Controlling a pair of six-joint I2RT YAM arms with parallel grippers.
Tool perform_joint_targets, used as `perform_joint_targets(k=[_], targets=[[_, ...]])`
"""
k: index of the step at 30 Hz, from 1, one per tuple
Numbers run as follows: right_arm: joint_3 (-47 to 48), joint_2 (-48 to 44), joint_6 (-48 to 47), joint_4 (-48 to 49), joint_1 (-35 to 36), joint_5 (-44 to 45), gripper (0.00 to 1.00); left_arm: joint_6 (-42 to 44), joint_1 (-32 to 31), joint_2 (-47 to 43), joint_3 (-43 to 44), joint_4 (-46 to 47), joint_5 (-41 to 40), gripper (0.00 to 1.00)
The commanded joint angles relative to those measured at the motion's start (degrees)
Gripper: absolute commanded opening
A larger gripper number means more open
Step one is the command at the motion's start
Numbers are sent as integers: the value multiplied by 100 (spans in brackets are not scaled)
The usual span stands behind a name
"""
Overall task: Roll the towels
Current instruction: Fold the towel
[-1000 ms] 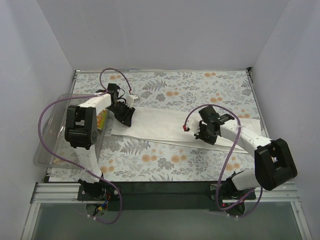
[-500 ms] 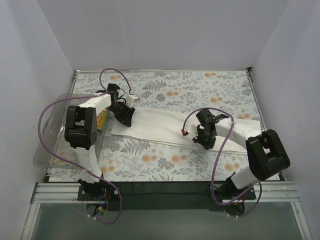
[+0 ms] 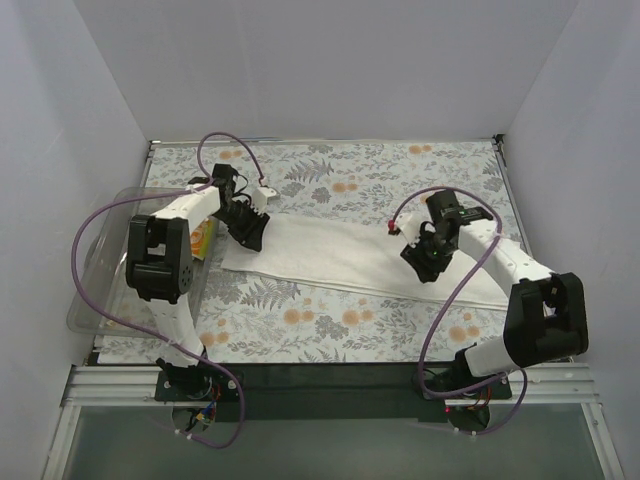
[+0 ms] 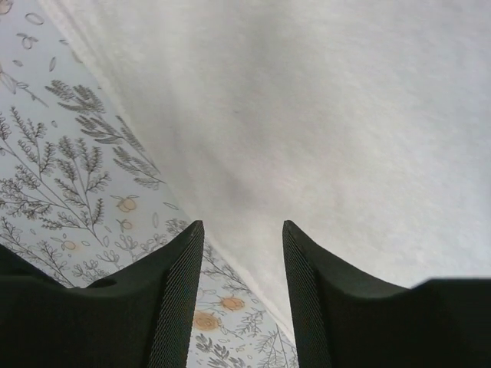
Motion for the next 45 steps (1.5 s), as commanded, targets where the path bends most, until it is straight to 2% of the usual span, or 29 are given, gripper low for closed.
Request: perform_joint_targets(k=[1, 4, 8, 16, 24, 27, 30, 34, 37, 45], targets=[[351, -230, 61, -465, -475, -301, 44, 384, -6, -811, -5, 14, 300, 35], [132, -98, 78, -430, -782, -11, 33, 498, -23, -751, -181, -2, 125, 33], [-79, 235, 227, -237, -1396, 410, 29, 490, -23, -540, -330, 58, -139, 31], [-439, 790, 79, 167, -2241, 1395, 28, 411, -23, -101, -550, 252, -789, 30], [-142, 1247, -36, 291, -2831, 1879, 31, 420, -14, -12, -1077, 331, -1510, 30], [252, 1248, 25, 46, -2875, 1687, 37, 393, -5, -187, -1157, 322, -1336, 30], [762, 905, 332, -157, -2989, 1151, 46, 314, -14, -311, -930, 165, -773, 32], [1027, 667, 1429, -140, -3375, 1325, 47, 218, -6, -372, -648, -29, -289, 34], [949, 667, 1756, 88, -3691, 1475, 47, 209, -14, -434, -586, 32, -183, 34], [1247, 1379, 2504, 527, -4588, 1387, 43, 235, -14, -399, -436, -55, -174, 35]])
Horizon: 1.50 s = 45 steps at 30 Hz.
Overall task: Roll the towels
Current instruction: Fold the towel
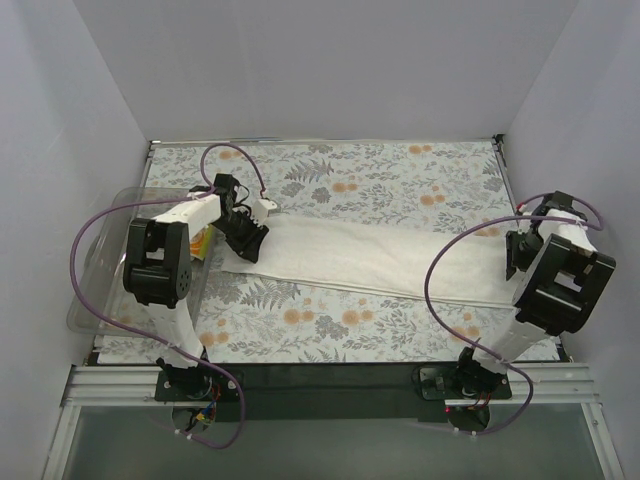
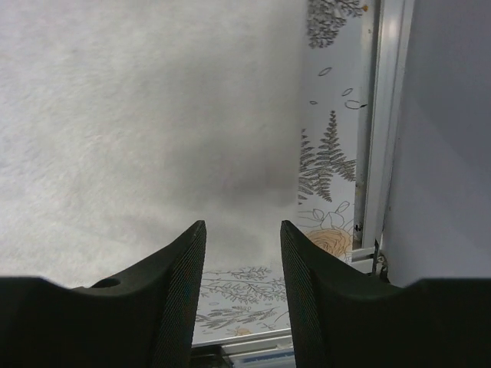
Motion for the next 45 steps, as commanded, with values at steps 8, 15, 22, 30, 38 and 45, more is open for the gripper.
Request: perform_joint_targets(k=[8, 15, 22, 30, 38, 45], targets=[[376, 495, 601, 522, -318, 34, 45, -82, 25, -12, 259, -141, 173, 36], [297, 970, 733, 575, -441, 44, 47, -135, 16, -3, 312, -150, 200, 36], [51, 1453, 698, 558, -626, -361, 37, -82, 7, -12, 365, -211, 165, 36], [190, 1287, 593, 154, -696, -800, 1, -100, 7, -47, 382, -238, 278, 36], [1087, 514, 155, -136, -732, -37, 1, -83, -1, -319, 382, -185, 665, 56], [1501, 118, -111, -768, -592, -753, 1, -249, -19, -750, 303, 87, 894, 80]])
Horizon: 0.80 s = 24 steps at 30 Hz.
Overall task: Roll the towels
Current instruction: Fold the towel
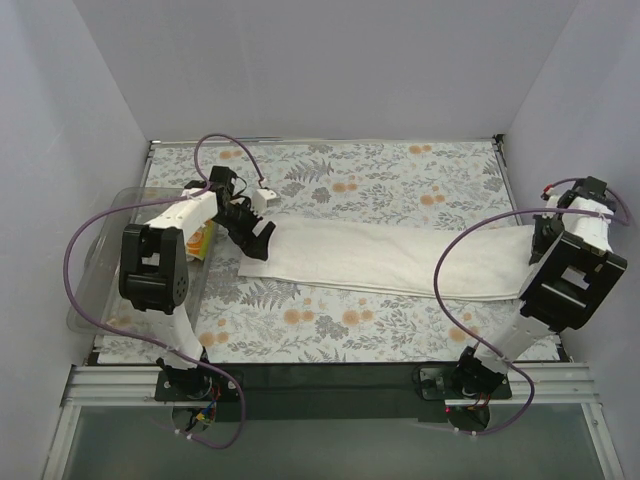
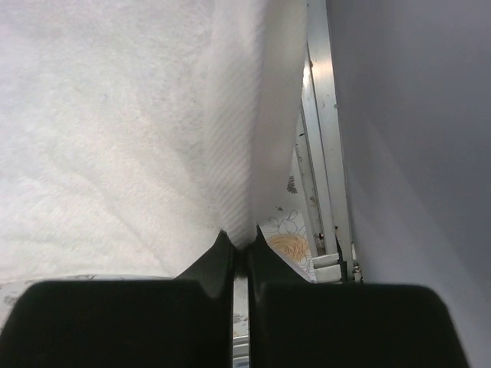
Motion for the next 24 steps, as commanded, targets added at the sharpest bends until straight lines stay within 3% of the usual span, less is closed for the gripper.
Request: perform_joint_targets(k=[1, 12, 18, 24], targets=[[330, -474, -135, -500, 219, -600, 1, -111, -12, -558, 91, 254, 408, 98], [74, -1012, 85, -686, 2469, -3184, 1, -489, -12, -663, 223, 280, 383, 98], [321, -213, 787, -177, 3314, -3932, 1, -894, -12, -576, 381, 149, 357, 98], [85, 105, 1551, 570, 3982, -3926, 1, -1315, -12, -593, 460, 131, -30, 98]])
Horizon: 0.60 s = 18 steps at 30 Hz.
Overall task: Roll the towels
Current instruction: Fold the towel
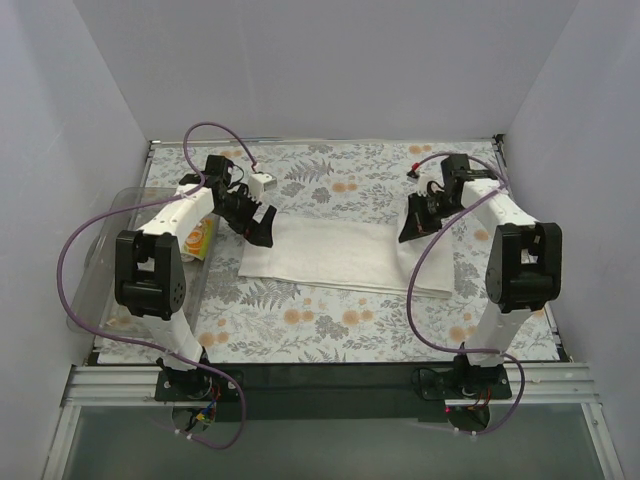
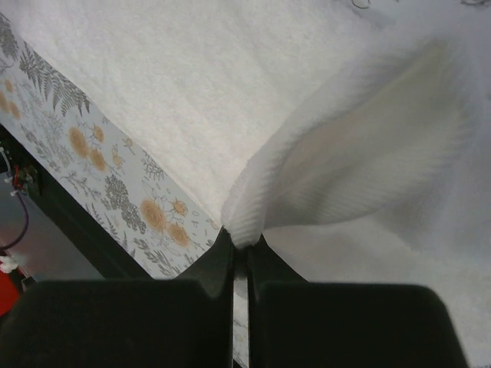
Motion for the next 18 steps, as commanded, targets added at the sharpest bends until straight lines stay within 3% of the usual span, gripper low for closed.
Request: perform_joint_targets(k=[1, 7, 18], targets=[[-132, -48, 648, 712, 245, -238, 1, -350, -4, -233, 157, -55, -279, 98], [-678, -31, 912, 1259, 297, 9, 1, -420, -12, -294, 7, 68, -394, 98], [-827, 111, 956, 1294, 465, -307, 1, -306, -12, -259, -45, 191, -534, 98]])
